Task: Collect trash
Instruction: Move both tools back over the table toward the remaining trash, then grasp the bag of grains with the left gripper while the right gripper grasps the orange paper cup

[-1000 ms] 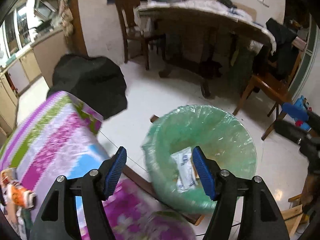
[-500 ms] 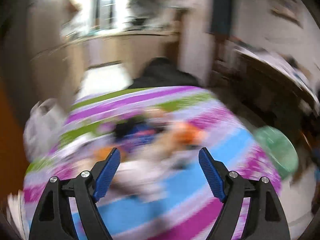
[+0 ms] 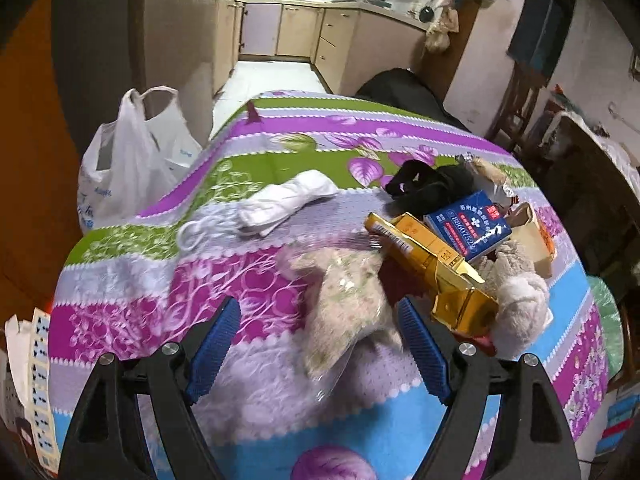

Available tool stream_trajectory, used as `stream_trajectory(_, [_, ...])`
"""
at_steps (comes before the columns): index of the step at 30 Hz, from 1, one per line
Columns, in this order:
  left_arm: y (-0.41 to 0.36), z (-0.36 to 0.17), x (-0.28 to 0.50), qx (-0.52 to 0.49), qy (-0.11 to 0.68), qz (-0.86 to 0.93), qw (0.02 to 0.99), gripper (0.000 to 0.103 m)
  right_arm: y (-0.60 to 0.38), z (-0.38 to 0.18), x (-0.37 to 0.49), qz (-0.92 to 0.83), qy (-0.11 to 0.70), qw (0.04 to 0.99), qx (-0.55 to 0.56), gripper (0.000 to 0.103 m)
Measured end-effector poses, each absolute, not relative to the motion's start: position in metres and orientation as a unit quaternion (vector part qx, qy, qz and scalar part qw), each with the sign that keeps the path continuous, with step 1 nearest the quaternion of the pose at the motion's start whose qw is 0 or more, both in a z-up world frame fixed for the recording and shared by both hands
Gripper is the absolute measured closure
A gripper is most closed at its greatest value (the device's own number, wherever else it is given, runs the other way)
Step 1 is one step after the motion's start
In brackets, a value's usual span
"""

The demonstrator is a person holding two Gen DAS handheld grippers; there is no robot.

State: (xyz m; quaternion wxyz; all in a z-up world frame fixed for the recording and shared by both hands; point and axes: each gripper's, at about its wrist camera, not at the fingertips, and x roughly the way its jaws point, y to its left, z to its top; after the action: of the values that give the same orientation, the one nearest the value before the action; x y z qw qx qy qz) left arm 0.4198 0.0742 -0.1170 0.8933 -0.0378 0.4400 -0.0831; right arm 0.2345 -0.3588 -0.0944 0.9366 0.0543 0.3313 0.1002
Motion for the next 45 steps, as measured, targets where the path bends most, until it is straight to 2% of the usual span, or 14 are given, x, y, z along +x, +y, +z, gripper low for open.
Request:
stream_trajectory(2, [0.064,-0.13,0.434,-0.017,0.448,-0.074,0.891,0.023,-0.345,-0.092,0.245,0.123,0.332,0.934,0.05,0.006])
stream_trajectory(4, [0.058,-0.134,0.438,-0.012,0.449,-0.081,0.89,0.034,-0.331,-0.088,0.251,0.144,0.329,0.932,0.047,0.006])
stream_trajectory(5, [0.056,-0.135,0.44,-0.014,0.449,-0.084,0.89,0.052,-0.324,-0.086,0.256,0.155,0.328,0.931,0.043,0.006])
stream_trajectory(6, [0.055,-0.134,0.437,-0.016,0.446,-0.083,0.891,0.057,-0.316,-0.084,0.262,0.167,0.327,0.929,0.038,0.007])
stream_trajectory(7, [0.056,-0.133,0.438,-0.015,0.441,-0.08,0.894,0.059,-0.308,-0.082,0.267,0.181,0.327,0.927,0.036,0.008])
stream_trajectory(9, [0.054,-0.132,0.434,-0.009,0.433,-0.079,0.898,0.062,-0.294,-0.081,0.279,0.208,0.333,0.919,0.032,0.021])
stream_trajectory(11, [0.052,-0.129,0.425,0.005,0.422,-0.076,0.904,0.063,-0.278,-0.082,0.296,0.232,0.345,0.909,0.029,0.037])
stream_trajectory(13, [0.056,-0.125,0.418,0.002,0.411,-0.074,0.908,0.063,-0.269,-0.087,0.313,0.247,0.356,0.9,0.037,0.044])
stream_trajectory(24, [0.058,-0.11,0.4,-0.007,0.396,-0.094,0.914,0.064,-0.257,-0.127,0.446,0.188,0.413,0.887,-0.083,0.044])
stream_trajectory(32, [0.053,-0.118,0.408,-0.014,0.406,-0.112,0.907,0.064,-0.245,-0.139,0.486,0.22,0.447,0.859,-0.116,0.041])
stream_trajectory(34, [0.055,-0.119,0.409,-0.02,0.407,-0.111,0.906,0.064,-0.247,-0.141,0.489,0.225,0.453,0.856,-0.105,0.045])
stream_trajectory(36, [0.056,-0.119,0.409,-0.019,0.406,-0.108,0.907,0.064,-0.245,-0.139,0.487,0.224,0.446,0.86,-0.109,0.056])
stream_trajectory(38, [0.055,-0.117,0.406,-0.017,0.402,-0.105,0.91,0.064,-0.244,-0.136,0.481,0.218,0.436,0.866,-0.11,0.062])
stream_trajectory(45, [0.056,-0.108,0.389,-0.027,0.379,-0.089,0.921,0.064,-0.254,-0.111,0.442,0.186,0.393,0.898,-0.073,0.063])
